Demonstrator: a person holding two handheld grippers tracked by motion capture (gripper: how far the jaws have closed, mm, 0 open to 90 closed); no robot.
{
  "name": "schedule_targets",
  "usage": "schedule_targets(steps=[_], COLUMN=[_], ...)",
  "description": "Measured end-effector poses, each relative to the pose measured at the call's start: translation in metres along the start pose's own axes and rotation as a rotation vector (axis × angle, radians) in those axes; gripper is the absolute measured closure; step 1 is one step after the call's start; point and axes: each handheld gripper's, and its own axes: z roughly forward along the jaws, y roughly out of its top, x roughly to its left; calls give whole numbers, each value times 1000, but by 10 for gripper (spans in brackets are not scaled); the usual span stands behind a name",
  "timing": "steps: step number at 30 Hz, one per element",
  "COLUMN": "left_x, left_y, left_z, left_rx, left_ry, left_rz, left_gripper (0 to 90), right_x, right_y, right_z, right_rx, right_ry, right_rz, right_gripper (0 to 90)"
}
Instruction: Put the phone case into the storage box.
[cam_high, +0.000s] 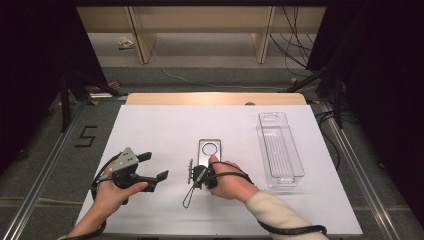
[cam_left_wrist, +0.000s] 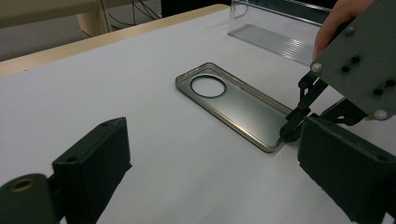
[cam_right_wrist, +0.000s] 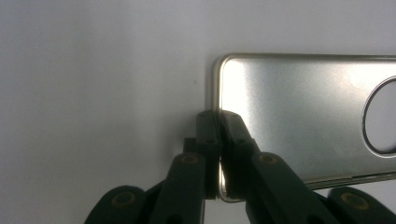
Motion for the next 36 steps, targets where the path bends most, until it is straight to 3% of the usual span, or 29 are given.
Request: schedule_targets(steps=[16, 36], left_x=[0, 0], left_y=[0, 0], left_z=[0, 1], left_rx=[1, 1], left_ry=[-1, 1], left_rz=[-6, -7], left_gripper=[88, 90], right_x=[1, 3], right_y=[-6, -18], right_z=[-3, -17], right_rx=[-27, -135], right_ry=[-18, -38], right_rz=[20, 63], right_gripper=[884, 887])
